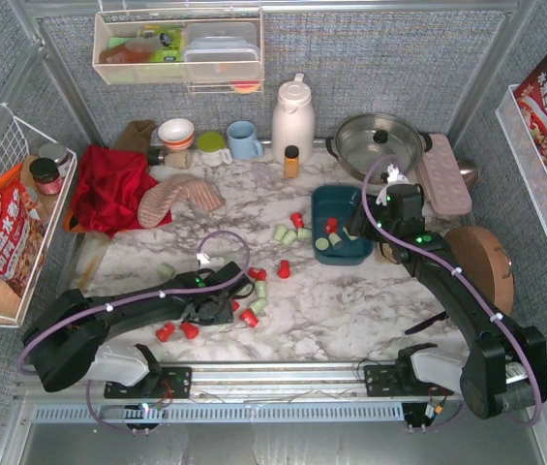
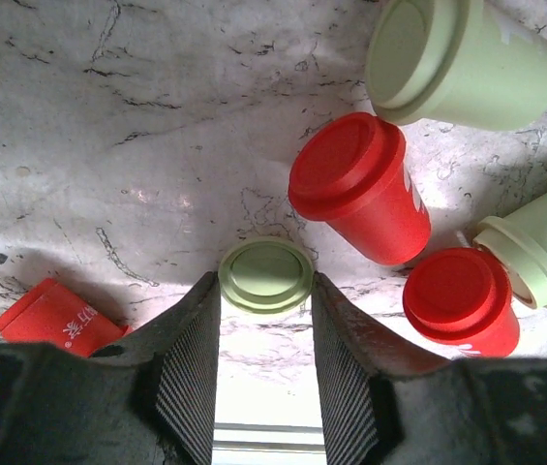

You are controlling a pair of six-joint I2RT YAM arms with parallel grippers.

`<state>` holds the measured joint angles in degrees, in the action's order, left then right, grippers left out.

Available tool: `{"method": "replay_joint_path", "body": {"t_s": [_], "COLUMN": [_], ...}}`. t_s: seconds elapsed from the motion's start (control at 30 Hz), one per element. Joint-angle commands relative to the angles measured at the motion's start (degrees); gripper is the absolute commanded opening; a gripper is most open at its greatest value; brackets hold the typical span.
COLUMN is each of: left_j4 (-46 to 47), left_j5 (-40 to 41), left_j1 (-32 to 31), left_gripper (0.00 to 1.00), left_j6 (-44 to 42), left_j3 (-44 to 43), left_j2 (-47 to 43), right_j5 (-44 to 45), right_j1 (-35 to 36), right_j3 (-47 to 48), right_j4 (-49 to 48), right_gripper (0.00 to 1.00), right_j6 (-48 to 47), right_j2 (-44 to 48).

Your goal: Mix the coffee capsules in the storage basket

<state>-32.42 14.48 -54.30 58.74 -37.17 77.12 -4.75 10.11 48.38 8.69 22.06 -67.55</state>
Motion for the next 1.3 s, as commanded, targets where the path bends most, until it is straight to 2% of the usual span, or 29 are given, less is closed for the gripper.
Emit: {"method": "replay_joint_path", "body": {"t_s": [0.0, 0.1, 0.23, 0.3, 0.4, 0.57, 0.73, 0.87, 0.93, 1.0, 1.03, 1.17, 1.27], "left_j4": [0.7, -1.3, -3.1, 0.8, 11.8, 28.2, 27.3, 24.6, 24.0, 23.7, 23.0, 20.9, 14.4], "left_j5": [-0.1, 2.2, 7.2, 8.9, 10.0, 5.8, 1.4, -1.7, -2.3, -2.3, -2.0, 1.5, 2.0], "left_j1": [-0.2, -0.2, -0.2, -0.1, -0.1, 0.6, 1.0, 1.3, 1.4, 1.4, 1.4, 0.9, 0.9], "left_gripper": [0.44, 0.45, 0.46, 0.47, 0.48, 0.5, 0.54, 0.59, 0.69, 0.89, 0.92, 0.87, 0.84], "left_j6": [-0.3, -0.9, -4.2, -8.1, -16.8, -26.8, -29.8, -29.2, -28.3, -27.8, -27.5, -26.9, -24.5], "left_j3": [-0.3, -3.6, -13.1, -18.3, -25.4, -40.1, -59.8, -69.2, -69.5, -68.0, -66.9, -58.0, -50.8], "left_j2": [0.5, -0.1, -0.2, 0.7, 4.6, 18.3, 37.5, 46.7, 47.8, 47.2, 46.2, 38.2, 31.4], "right_j5": [-0.2, -0.2, -0.1, 0.4, 1.9, 4.2, 6.9, 7.5, 7.4, 7.0, 6.7, 5.5, 4.8], "right_j1": [0.1, 0.1, 0.1, 0.0, 0.0, -0.3, -1.0, -1.4, -1.5, -1.5, -1.5, -1.5, -1.5], "right_j3": [0.9, 1.0, 1.1, 1.1, 0.7, 0.0, -1.1, -1.4, -1.4, -1.4, -1.4, -1.2, -1.0], "right_j4": [-1.1, -1.0, -0.8, -0.5, -0.6, -0.6, -0.8, -0.7, -0.8, -1.0, -1.1, -1.4, -1.5], "right_gripper": [0.58, 0.58, 0.58, 0.58, 0.58, 0.58, 0.58, 0.58, 0.58, 0.58, 0.58, 0.58, 0.58], "right_j6": [0.1, 0.1, 0.0, -0.2, -0.3, -0.4, -0.5, -0.4, -0.3, -0.1, -0.1, 0.1, 0.2], "right_j2": [0.0, 0.0, 0.3, 0.5, 1.2, 2.7, 4.9, 5.7, 5.5, 5.2, 4.9, 4.1, 3.4]}}
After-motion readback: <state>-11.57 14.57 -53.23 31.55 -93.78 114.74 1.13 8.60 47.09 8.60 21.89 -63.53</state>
